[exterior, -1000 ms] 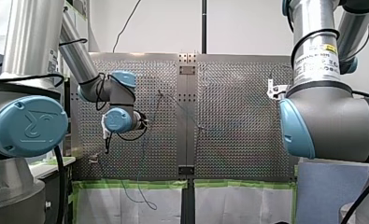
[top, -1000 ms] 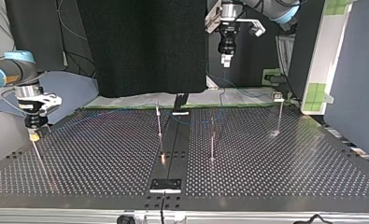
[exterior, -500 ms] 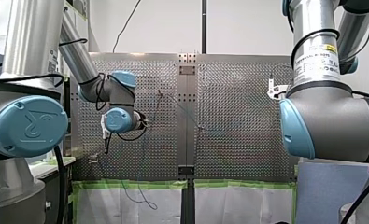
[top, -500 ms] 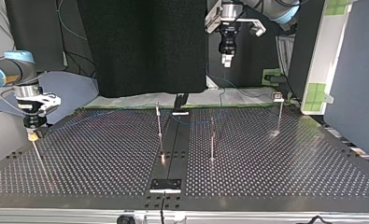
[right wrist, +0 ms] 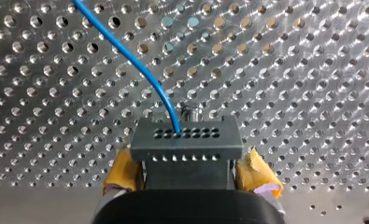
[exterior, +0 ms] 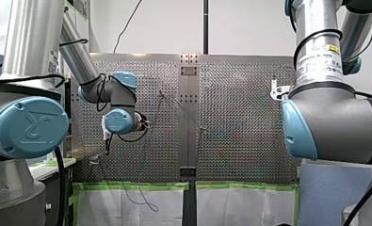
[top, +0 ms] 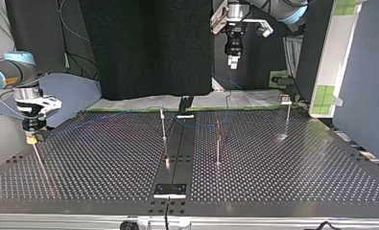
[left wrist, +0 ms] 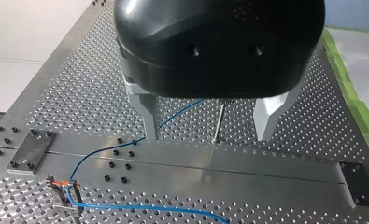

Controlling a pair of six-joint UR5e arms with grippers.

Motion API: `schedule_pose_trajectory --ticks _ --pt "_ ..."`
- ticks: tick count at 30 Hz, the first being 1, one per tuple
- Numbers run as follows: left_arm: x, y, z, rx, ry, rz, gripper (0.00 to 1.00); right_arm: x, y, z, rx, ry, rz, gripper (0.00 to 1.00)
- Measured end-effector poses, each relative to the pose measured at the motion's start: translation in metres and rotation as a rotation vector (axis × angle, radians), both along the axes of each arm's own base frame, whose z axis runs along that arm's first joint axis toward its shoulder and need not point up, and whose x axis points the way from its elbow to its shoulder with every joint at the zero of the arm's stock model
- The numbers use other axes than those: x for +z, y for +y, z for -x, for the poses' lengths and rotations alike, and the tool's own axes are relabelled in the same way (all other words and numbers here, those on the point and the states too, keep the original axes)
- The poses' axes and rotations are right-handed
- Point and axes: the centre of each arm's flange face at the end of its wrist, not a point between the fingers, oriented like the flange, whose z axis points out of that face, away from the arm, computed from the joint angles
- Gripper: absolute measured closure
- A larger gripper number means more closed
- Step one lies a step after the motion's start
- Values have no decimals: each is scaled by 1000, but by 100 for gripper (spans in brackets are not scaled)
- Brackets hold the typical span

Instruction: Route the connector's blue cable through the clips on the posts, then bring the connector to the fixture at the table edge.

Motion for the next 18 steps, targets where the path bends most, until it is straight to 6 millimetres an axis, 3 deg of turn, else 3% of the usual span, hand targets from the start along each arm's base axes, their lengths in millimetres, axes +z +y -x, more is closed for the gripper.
schedule_pose_trajectory --ticks 18 --pt "0 0 0 0 1 -1 0 -3 0 10 -66 0 -20 0"
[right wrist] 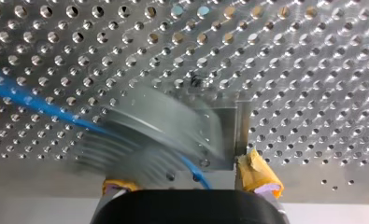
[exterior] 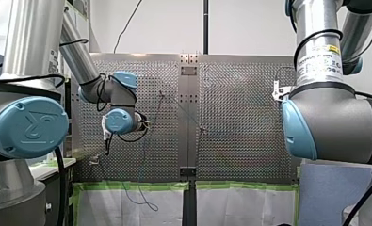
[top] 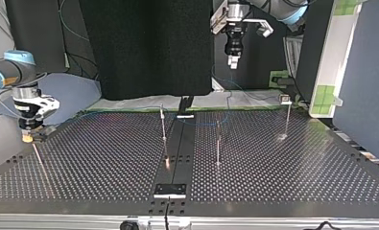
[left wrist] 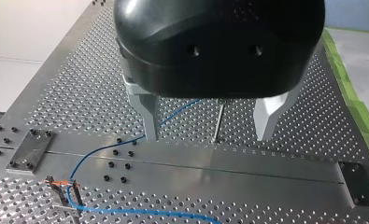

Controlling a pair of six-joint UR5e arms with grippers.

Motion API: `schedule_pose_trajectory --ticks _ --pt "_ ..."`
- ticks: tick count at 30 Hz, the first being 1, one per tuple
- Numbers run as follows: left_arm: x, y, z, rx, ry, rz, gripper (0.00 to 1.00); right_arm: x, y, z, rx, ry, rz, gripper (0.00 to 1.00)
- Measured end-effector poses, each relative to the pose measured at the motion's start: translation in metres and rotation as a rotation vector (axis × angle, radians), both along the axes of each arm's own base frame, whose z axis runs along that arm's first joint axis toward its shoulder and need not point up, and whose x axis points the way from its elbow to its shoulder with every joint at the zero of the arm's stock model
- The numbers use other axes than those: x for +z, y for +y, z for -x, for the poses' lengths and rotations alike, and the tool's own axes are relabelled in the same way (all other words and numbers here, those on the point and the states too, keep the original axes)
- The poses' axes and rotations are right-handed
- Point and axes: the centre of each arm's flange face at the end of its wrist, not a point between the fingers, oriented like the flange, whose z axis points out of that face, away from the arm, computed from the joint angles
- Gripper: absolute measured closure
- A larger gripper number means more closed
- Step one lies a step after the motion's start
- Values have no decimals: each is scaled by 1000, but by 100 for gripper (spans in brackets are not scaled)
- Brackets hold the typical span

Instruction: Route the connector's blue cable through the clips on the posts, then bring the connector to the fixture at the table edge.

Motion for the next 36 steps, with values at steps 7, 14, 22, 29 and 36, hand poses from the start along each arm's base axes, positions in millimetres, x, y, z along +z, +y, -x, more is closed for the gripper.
schedule_pose_trajectory --ticks 7,14,22,29,36 --pt "-1 0 1 0 2 -1 0 0 -1 6 -49 2 -4 0" --pt "-1 0 1 0 2 -1 0 1 -1 7 -61 0 -4 0" --pt "-1 0 1 0 2 -1 0 -3 3 10 -94 5 -37 0" --pt "-1 0 1 -4 0 3 0 0 22 7 -141 17 -56 0" --pt "0 -2 2 -12 -4 10 0 12 40 -11 -155 5 -17 0"
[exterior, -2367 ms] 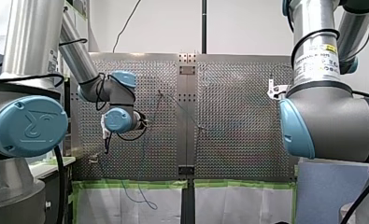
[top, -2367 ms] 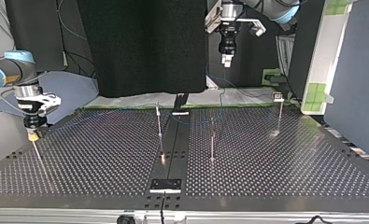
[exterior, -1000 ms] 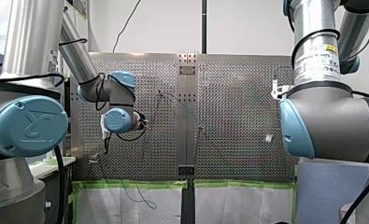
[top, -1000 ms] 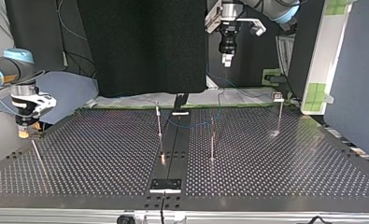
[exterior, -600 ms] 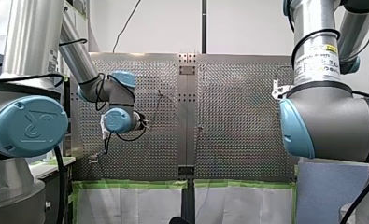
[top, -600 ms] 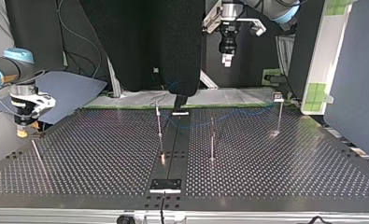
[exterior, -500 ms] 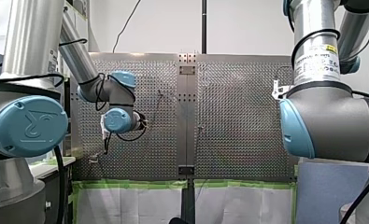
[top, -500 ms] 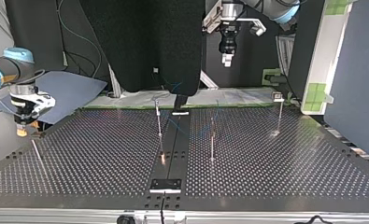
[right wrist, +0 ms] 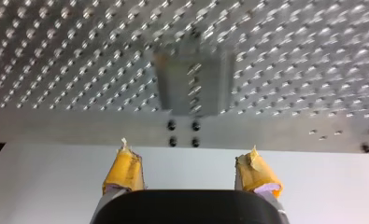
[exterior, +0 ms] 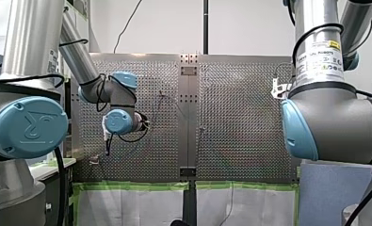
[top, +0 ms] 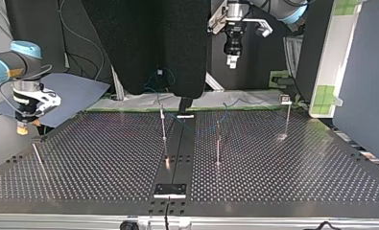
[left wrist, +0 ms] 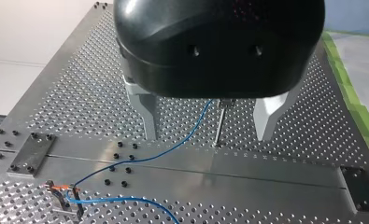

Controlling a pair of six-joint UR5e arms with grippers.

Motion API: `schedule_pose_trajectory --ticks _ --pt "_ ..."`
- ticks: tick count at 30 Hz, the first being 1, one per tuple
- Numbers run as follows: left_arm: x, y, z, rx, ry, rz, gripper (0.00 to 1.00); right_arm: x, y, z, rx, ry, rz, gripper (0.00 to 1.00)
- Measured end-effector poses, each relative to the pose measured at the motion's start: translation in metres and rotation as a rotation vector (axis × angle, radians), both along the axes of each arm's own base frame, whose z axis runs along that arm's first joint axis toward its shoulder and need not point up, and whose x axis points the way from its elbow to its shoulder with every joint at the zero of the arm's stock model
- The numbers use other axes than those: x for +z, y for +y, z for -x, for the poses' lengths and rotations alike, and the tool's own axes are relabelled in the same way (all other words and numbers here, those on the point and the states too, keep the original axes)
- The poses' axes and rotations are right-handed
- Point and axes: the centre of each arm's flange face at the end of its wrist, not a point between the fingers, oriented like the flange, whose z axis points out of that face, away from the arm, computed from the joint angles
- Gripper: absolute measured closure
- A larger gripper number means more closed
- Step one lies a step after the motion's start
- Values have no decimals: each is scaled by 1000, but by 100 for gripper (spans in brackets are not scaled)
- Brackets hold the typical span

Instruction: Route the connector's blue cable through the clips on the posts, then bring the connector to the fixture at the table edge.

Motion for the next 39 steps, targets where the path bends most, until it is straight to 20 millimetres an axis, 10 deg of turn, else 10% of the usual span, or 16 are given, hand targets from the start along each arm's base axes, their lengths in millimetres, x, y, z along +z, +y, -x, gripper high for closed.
schedule_pose_trajectory --ticks 17,39 --pt "-1 -6 6 -23 12 59 0 19 79 -69 1 107 27 0" --pt "-3 -9 13 -39 40 100 0 -72 157 -136 8 145 -91 0"
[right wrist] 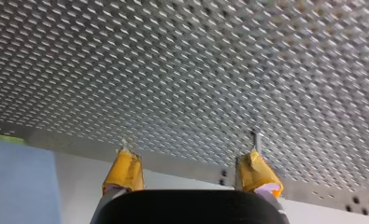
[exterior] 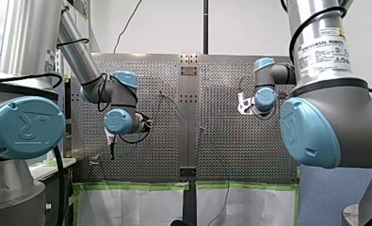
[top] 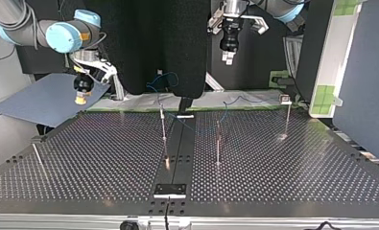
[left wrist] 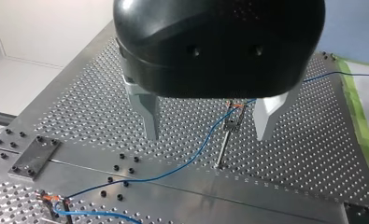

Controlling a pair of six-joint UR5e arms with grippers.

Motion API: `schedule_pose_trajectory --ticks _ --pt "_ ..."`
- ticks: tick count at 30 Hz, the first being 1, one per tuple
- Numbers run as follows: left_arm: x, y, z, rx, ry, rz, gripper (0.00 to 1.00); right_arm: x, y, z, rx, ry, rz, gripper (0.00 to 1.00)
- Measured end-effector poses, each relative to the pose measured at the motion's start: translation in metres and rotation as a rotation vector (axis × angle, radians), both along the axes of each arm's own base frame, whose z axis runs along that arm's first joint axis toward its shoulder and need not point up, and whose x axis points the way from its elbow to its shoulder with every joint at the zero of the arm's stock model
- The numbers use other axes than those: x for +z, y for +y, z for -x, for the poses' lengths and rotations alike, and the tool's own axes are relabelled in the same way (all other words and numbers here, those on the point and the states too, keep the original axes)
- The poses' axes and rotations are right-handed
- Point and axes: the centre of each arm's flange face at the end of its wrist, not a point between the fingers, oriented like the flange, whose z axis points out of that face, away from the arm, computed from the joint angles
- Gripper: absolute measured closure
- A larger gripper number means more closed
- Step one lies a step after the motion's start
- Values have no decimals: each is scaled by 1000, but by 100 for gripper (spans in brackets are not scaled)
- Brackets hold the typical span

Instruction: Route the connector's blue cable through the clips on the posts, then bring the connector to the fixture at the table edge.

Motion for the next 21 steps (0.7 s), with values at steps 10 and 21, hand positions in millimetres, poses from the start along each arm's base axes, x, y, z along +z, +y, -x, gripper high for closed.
schedule_pose_trajectory --ticks 10,21 --pt "0 0 -1 5 -4 3 0 -20 -2 -40 -4 -17 -10 0" --pt "4 2 -8 20 -31 24 0 -58 14 -83 3 56 -51 0"
